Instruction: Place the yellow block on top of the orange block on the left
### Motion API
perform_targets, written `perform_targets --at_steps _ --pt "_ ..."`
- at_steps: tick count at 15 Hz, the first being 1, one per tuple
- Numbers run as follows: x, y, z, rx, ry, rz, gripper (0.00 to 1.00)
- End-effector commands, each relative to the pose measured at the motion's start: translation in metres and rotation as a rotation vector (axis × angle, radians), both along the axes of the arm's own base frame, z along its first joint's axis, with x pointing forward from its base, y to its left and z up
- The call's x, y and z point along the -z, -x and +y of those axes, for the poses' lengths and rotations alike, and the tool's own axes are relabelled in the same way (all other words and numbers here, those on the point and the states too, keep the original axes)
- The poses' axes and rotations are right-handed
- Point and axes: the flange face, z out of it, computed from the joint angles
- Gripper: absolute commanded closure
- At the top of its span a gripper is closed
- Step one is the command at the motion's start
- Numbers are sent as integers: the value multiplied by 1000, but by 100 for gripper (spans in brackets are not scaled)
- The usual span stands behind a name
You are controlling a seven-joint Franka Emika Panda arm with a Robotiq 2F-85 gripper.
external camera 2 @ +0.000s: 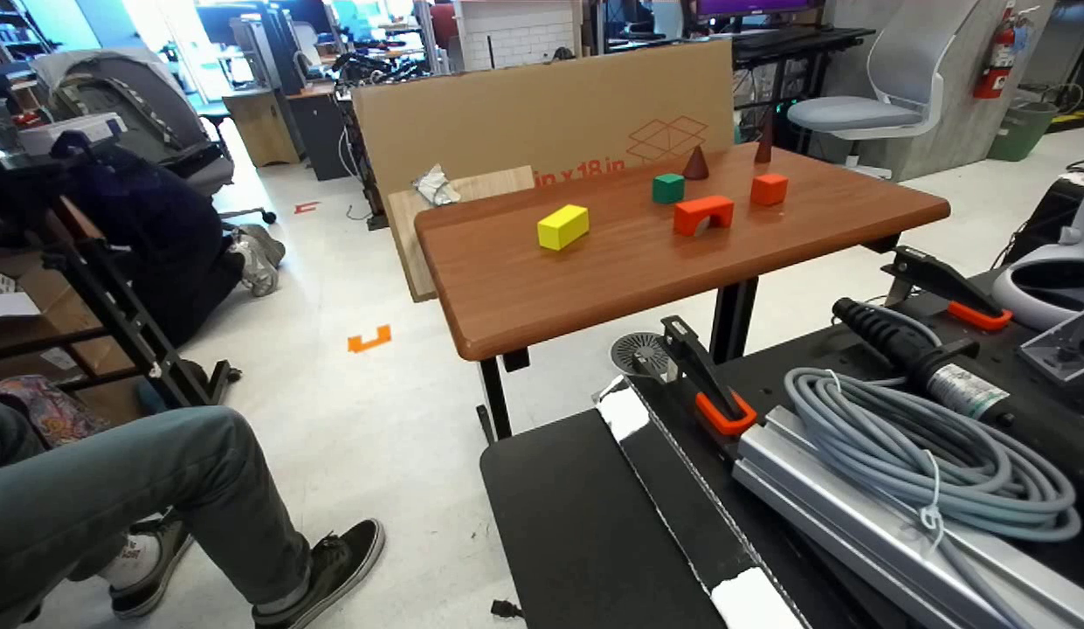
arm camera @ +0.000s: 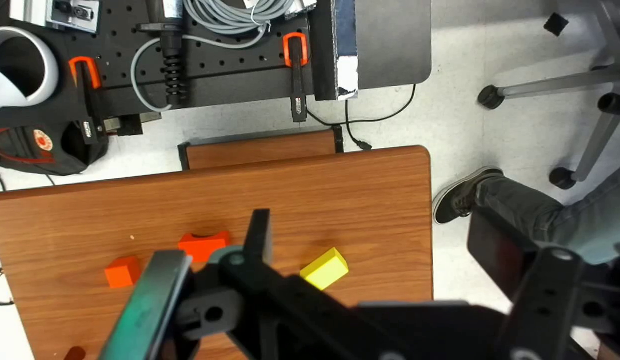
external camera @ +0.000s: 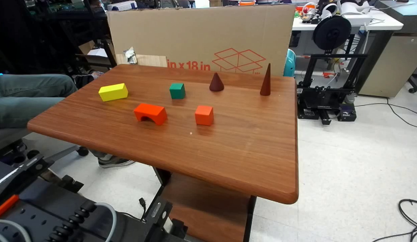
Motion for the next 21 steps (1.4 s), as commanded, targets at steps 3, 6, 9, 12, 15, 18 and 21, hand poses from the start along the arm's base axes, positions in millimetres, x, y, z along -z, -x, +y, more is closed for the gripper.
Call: perform_targets --at_steps 3,6,9,12,15,18,21 --pt "-1 -2 -1 -1 -8 2 0" --pt "5 -23 -10 -28 -10 1 0" --pt "22 -50 -20 -77 -40 -4 0" --pt "56 -82 -24 -107 -81 -15 0" --pt "93 -108 -19 -118 -91 -47 0" --pt "130 -127 -9 -189 -62 -111 0" --pt "161 -145 -7 -315 33 -146 0"
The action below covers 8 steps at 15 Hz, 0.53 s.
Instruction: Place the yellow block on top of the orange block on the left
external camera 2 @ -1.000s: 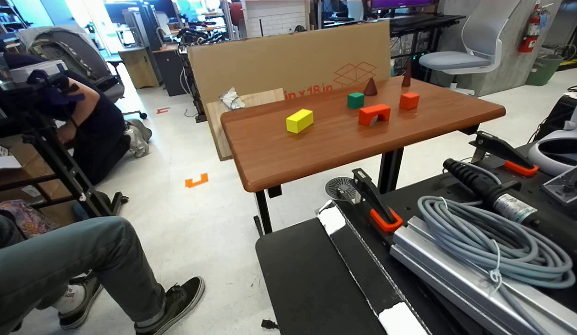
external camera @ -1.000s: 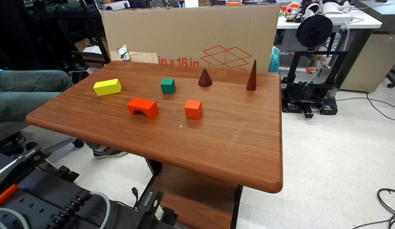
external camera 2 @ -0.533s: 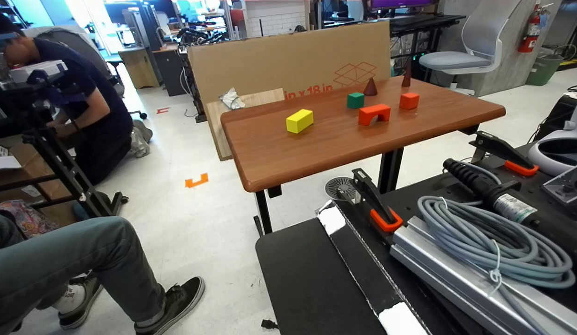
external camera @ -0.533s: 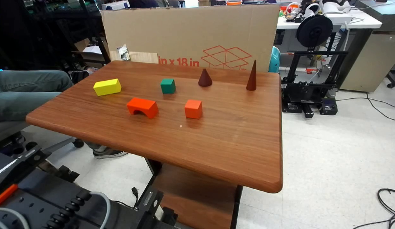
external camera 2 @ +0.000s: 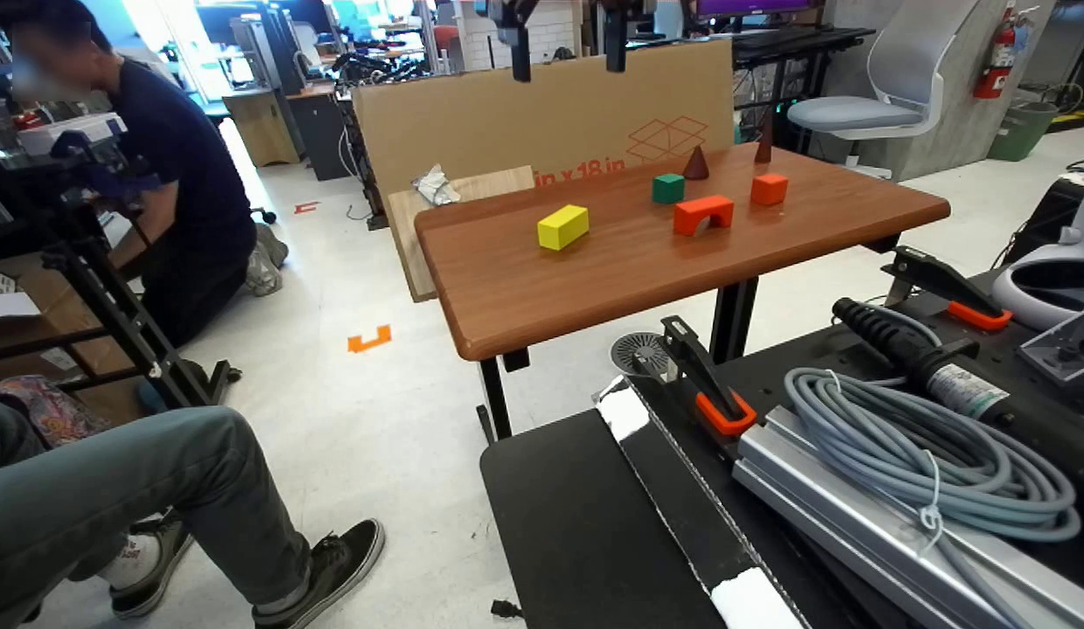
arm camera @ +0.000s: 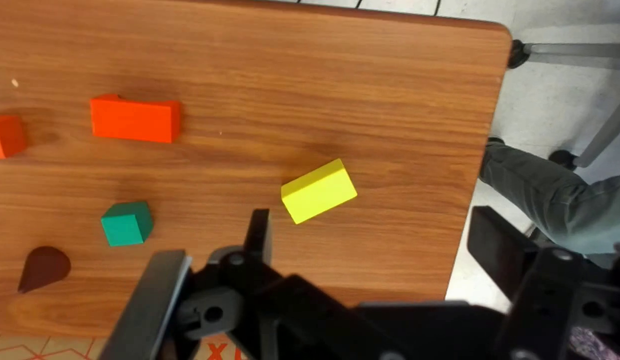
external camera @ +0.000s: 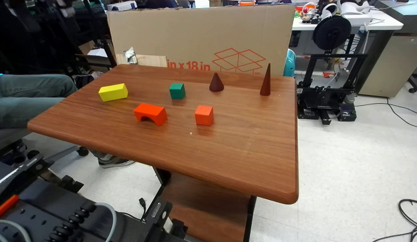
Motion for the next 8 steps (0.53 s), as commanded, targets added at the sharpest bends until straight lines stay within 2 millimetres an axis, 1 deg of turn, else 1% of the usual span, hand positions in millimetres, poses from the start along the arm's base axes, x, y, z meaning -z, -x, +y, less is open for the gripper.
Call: perform_targets --at_steps 1,5,8 --pt "31 -29 6 -159 105 -54 0" --pt "62 -45 8 -294 156 -45 0" --pt "78 -53 14 -370 105 -6 0"
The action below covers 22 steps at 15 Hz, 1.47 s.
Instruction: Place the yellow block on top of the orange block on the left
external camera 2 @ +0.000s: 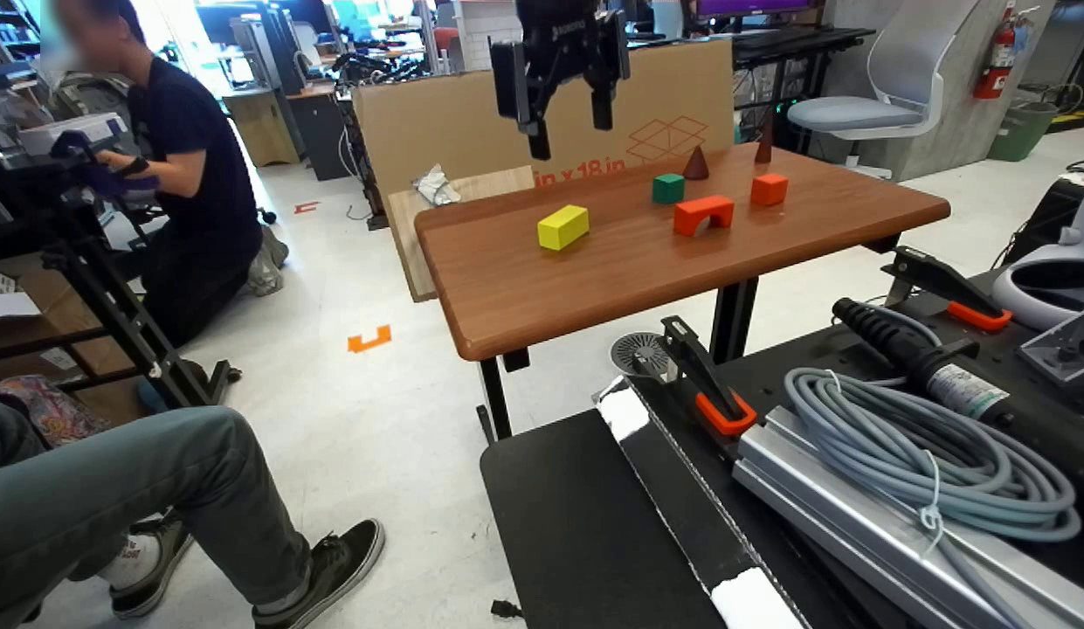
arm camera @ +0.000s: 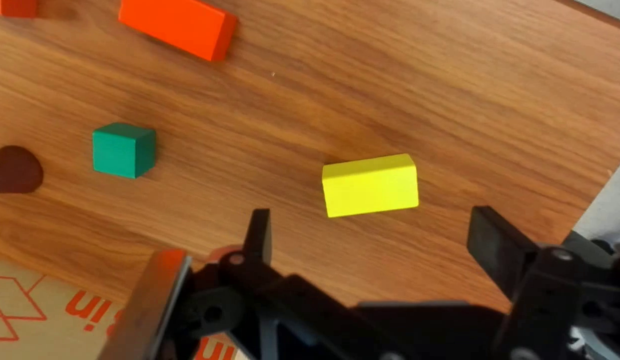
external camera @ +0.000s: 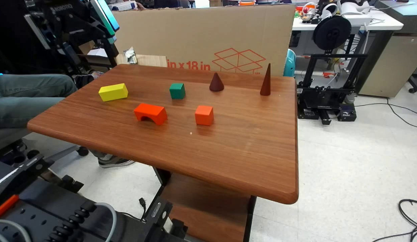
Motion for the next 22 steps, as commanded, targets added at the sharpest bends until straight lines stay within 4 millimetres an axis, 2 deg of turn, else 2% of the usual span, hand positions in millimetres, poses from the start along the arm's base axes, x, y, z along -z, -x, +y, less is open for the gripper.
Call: perform_targets --at_steps 1,6,10,17,18,19,22 --pt "16 -18 8 -108 -39 28 0" --pt "42 -26 5 -185 -54 91 0" --pt "64 -27 12 -197 -37 127 0" --pt "84 -31 13 -190 -17 153 0" --pt "87 -31 14 -185 -18 159 24" --pt "88 -32 14 -181 -13 166 26" --pt "85 -34 14 -165 -19 169 51"
